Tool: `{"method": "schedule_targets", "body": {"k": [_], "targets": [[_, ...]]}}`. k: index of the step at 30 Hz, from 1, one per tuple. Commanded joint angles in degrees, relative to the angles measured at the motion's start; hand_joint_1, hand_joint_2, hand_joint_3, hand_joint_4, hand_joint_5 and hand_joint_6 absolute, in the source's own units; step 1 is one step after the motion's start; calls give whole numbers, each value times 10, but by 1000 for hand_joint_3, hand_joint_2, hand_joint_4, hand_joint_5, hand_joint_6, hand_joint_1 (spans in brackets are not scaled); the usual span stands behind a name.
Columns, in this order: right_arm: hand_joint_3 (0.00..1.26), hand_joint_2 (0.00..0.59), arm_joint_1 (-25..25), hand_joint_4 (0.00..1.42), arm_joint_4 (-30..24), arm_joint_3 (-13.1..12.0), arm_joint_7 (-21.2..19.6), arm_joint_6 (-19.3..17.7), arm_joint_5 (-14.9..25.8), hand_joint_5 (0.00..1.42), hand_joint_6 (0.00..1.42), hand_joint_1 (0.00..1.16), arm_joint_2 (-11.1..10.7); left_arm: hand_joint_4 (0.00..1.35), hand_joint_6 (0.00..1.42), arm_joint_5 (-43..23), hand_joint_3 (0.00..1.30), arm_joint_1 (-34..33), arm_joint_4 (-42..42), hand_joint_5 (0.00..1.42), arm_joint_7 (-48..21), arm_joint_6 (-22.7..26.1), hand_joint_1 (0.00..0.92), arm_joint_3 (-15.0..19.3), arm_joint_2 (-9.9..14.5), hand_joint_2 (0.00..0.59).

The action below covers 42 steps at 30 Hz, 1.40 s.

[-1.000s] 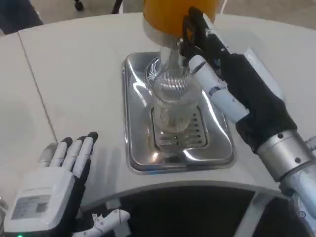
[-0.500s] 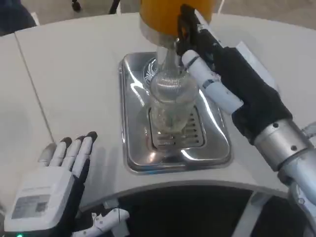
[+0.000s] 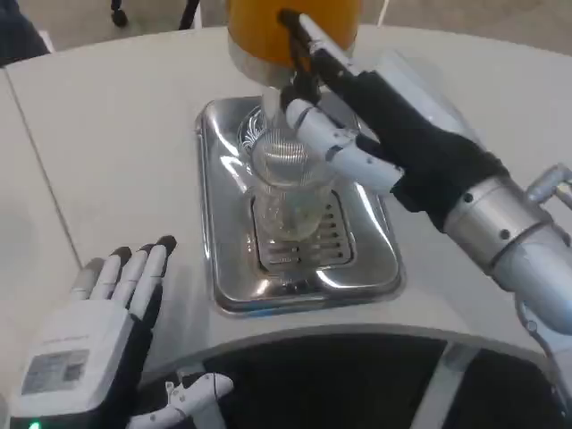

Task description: Grasp the cup under the faucet to collect the drink, then remove the cup.

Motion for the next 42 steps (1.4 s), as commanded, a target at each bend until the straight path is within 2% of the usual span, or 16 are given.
{"method": "schedule_targets", "body": {"k": [1, 4, 6, 8, 13, 17, 24, 30, 35, 42], "targets": [[46, 570, 11, 0, 17, 54, 46, -18, -26, 3, 1, 6, -21, 0, 0, -7, 0, -2, 13, 0, 8, -7, 0, 1, 0, 120], [50, 575, -1, 0, 24, 67, 58, -26, -45, 3, 1, 0, -31, 0, 0, -9, 0, -5, 17, 0, 8, -8, 0, 0, 0, 119], [52, 578, -2, 0, 17, 88, 45, -45, -100, 3, 1, 0, -44, 0, 0, -11, 0, -6, 20, 0, 8, -9, 0, 1, 1, 118], [53, 581, -12, 0, 17, 105, 61, -38, -137, 2, 1, 0, -50, 0, 0, -12, 0, -7, 20, 0, 4, -7, 0, 0, 1, 118], [55, 586, -26, 0, 6, 117, 105, -7, -193, 0, 1, 0, -43, 0, 0, -23, 0, -10, 22, 0, 2, -6, 0, -1, -1, 107], [55, 586, -25, 0, -10, 105, 111, 10, -218, 0, 1, 0, -21, 0, 0, -41, 0, -13, 21, 0, 8, -12, 0, 1, -6, 90], [55, 586, -10, 0, -51, 102, 144, 35, -246, 0, 1, 0, -3, 0, 0, -93, 0, -38, 28, 0, 11, -39, 1, -3, -19, 69], [55, 586, 17, 0, -70, 86, 150, 50, -251, 0, 1, 0, 12, 0, 0, -89, 0, -78, 64, 0, 12, -37, 136, -25, -38, 58], [56, 586, 26, 0, -68, 82, 147, 39, -256, 0, 1, 0, 11, 0, 0, -83, 0, -123, 104, 0, 20, -24, 152, -35, -56, 57], [56, 586, 23, 0, -41, 69, 142, 27, -248, 0, 1, 0, 15, 0, 0, -78, 0, -170, 139, 0, 34, -4, 161, -39, -67, 58]]}}
